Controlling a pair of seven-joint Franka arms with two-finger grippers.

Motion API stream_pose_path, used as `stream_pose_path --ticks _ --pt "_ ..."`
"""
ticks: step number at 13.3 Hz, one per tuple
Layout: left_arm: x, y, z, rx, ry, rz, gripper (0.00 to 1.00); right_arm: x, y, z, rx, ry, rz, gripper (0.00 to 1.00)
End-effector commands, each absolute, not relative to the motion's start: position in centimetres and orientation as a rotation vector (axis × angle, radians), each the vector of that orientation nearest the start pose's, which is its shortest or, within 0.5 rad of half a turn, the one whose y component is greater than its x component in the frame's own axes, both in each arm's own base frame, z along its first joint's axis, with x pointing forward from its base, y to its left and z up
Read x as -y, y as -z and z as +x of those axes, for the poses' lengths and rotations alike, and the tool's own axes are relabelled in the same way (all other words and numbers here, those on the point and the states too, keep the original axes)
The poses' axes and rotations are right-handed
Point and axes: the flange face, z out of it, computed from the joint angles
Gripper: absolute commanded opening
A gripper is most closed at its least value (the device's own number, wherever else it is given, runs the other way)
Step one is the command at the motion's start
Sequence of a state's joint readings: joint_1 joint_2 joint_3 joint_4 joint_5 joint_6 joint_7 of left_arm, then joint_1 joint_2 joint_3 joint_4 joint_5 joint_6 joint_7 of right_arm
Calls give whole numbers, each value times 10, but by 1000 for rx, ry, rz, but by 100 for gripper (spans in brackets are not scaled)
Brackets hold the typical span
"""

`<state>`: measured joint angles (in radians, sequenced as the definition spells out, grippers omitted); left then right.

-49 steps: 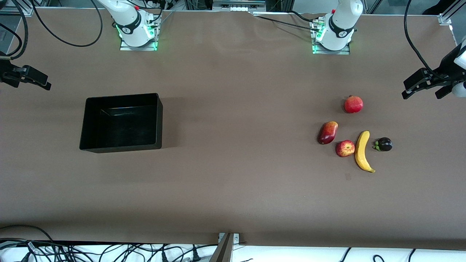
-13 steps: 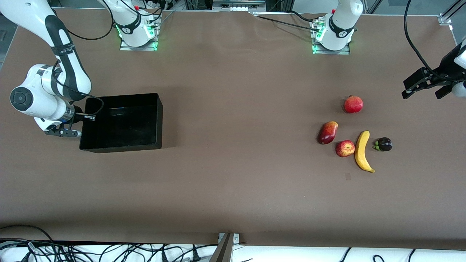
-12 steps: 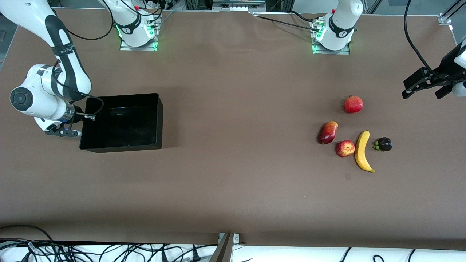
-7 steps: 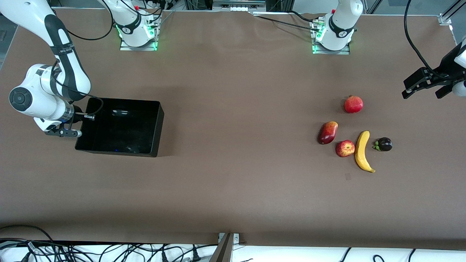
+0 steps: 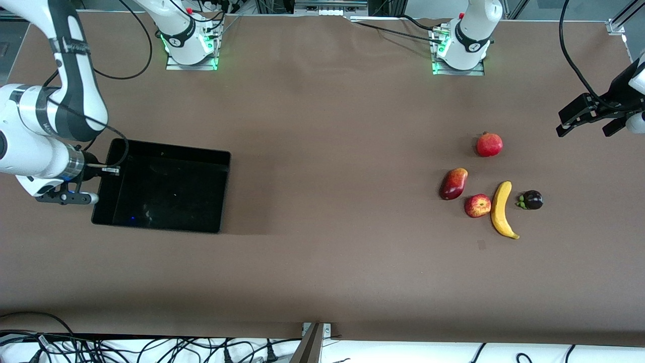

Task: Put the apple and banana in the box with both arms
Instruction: 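Grip the black box rim with the right gripper and drag it toward the fruit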

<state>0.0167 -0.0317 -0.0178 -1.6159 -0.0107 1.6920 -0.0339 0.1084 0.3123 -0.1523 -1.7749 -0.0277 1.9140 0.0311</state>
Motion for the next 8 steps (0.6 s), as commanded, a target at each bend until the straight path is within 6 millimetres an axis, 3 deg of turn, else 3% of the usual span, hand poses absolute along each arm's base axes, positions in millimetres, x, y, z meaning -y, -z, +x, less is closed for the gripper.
stream_pose_path --ticks 1,2,6,8 --pt "4 -637 555 52 175 -3174 100 -61 -399 628 -119 -250 -3180 0" --pt "4 -637 555 50 175 -3174 100 -103 -407 628 -144 -220 -3148 0" --pt "4 -636 555 50 172 -3174 100 -247 -399 624 -164 -207 -3091 0" --pt "4 -636 555 50 172 -3174 100 -306 -389 615 -236 -195 -3084 0"
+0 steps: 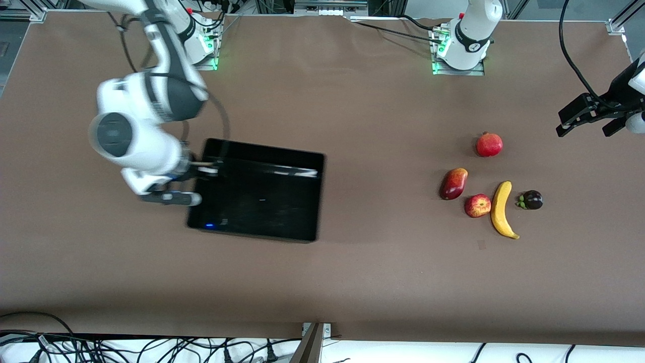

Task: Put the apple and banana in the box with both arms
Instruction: 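Push the black box next to the fruit with the right gripper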

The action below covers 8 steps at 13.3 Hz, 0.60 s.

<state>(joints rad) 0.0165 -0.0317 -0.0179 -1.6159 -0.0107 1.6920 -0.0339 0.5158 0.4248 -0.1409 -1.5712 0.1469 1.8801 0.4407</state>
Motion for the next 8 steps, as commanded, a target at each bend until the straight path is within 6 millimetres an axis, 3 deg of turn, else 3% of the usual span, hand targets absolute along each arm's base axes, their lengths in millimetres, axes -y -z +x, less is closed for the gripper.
stream_pose_path --ticks 1,3,5,8 --pt "4 -636 555 50 170 -3174 100 -334 -383 612 -209 -169 -3088 0" --pt "4 -636 555 50 170 -3174 100 -386 -371 604 -183 -152 -3085 0" --pt "4 -636 555 52 170 -3174 100 -451 -349 580 -220 -163 -3034 0" --pt "4 -635 555 52 167 -3175 100 -502 -324 556 -147 -94 -2983 0"
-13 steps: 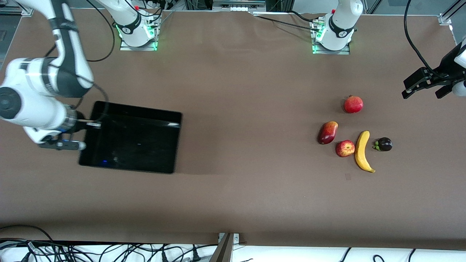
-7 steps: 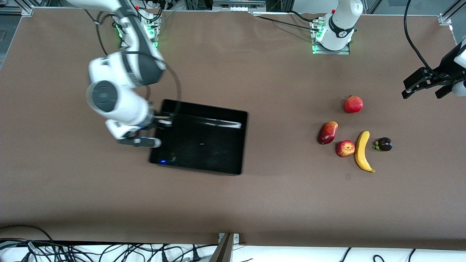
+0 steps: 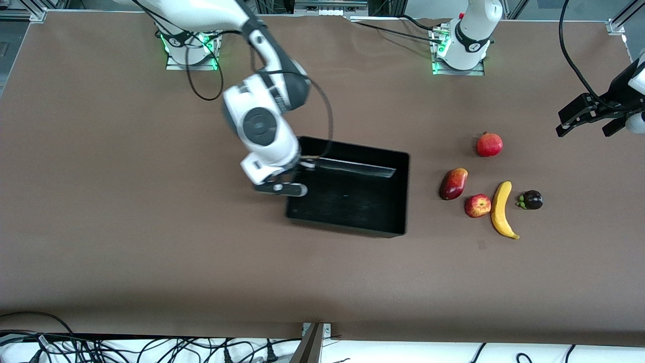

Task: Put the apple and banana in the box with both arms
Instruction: 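Push the black box next to the fruit with the right gripper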

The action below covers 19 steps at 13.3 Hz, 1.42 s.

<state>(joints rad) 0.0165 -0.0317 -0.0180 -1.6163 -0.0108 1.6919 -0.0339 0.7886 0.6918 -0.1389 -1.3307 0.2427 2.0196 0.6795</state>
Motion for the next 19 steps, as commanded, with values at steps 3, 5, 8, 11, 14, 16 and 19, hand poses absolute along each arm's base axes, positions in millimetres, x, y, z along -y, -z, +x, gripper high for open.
stream_pose_path --ticks 3,5,8,11,14,16,19 --pt "3 -635 555 52 167 -3174 100 -538 -294 530 -109 -99 -2956 0" --pt "3 -634 555 52 165 -3175 100 -548 -276 527 -84 -58 -2943 0" --pt "2 -634 555 55 165 -3174 100 -557 -251 521 -30 -22 -2942 0" --pt "3 -634 555 52 165 -3175 100 -561 -239 517 16 -24 -2948 0" --pt "3 -634 555 52 165 -3175 100 -564 -247 512 37 -22 -2949 100" --pt "3 -634 555 52 165 -3175 100 -556 -275 518 39 -45 -2958 100" --pt "3 -634 555 52 165 -3175 100 -505 -362 548 70 -86 -2947 100"
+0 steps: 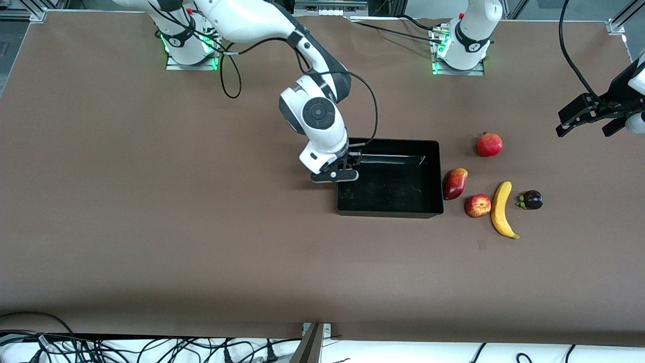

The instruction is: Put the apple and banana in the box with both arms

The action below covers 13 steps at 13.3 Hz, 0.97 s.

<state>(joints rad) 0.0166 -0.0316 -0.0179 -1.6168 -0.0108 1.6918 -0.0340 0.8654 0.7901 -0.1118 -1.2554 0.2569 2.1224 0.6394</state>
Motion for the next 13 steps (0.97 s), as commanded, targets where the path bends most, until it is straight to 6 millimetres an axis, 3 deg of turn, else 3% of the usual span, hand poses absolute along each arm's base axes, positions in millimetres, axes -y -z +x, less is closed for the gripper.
stream_pose_path --ticks 1,3,5,8,13 --pt "3 -634 555 52 165 -3175 100 -480 -390 560 99 -96 -2946 100" --pt "3 -634 555 52 165 -3175 100 -427 -435 579 125 -131 -2958 100" --pt "3 -634 555 47 165 -3174 100 -359 -472 599 92 -156 -2999 100" --pt "3 -632 555 50 160 -3175 100 -260 -510 616 144 -205 -3053 100" --pt "3 -631 555 50 155 -3175 100 -107 -582 607 127 -221 -3074 100"
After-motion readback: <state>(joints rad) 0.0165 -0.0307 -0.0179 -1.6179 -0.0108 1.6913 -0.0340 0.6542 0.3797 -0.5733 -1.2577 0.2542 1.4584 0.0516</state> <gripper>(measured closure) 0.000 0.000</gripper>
